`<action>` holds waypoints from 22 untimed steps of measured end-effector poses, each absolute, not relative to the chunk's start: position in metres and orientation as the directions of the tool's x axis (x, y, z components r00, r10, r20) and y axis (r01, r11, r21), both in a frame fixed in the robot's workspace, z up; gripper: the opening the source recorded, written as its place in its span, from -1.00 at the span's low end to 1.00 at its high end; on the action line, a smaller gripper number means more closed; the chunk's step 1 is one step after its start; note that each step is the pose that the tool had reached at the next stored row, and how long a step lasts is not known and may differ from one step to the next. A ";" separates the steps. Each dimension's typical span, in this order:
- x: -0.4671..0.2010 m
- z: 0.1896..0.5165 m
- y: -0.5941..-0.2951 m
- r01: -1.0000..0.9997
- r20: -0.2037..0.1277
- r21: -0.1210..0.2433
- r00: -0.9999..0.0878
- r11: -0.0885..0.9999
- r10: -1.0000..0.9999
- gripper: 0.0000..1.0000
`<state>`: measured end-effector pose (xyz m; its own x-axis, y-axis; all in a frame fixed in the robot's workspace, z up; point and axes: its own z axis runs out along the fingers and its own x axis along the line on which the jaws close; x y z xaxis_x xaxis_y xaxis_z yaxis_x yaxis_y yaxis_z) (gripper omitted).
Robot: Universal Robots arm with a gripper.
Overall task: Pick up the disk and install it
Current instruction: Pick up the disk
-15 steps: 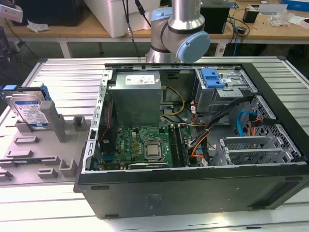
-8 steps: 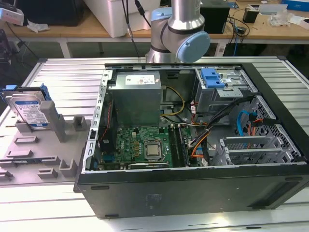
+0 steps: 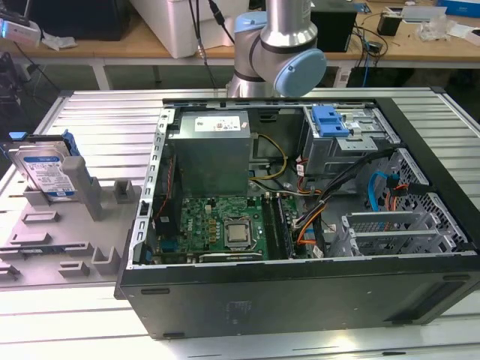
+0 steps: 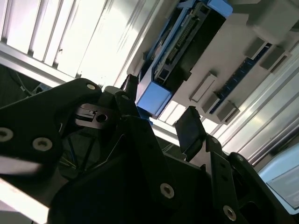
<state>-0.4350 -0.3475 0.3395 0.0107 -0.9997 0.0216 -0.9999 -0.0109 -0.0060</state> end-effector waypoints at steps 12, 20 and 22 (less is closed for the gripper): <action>-0.435 0.327 -0.347 -1.000 0.022 -0.006 0.011 -0.011 -1.000 0.20; -0.437 0.320 -0.347 -1.000 0.022 -0.006 0.011 -0.011 -1.000 0.20; -0.438 0.318 -0.347 -1.000 0.022 -0.006 0.011 -0.011 -1.000 0.20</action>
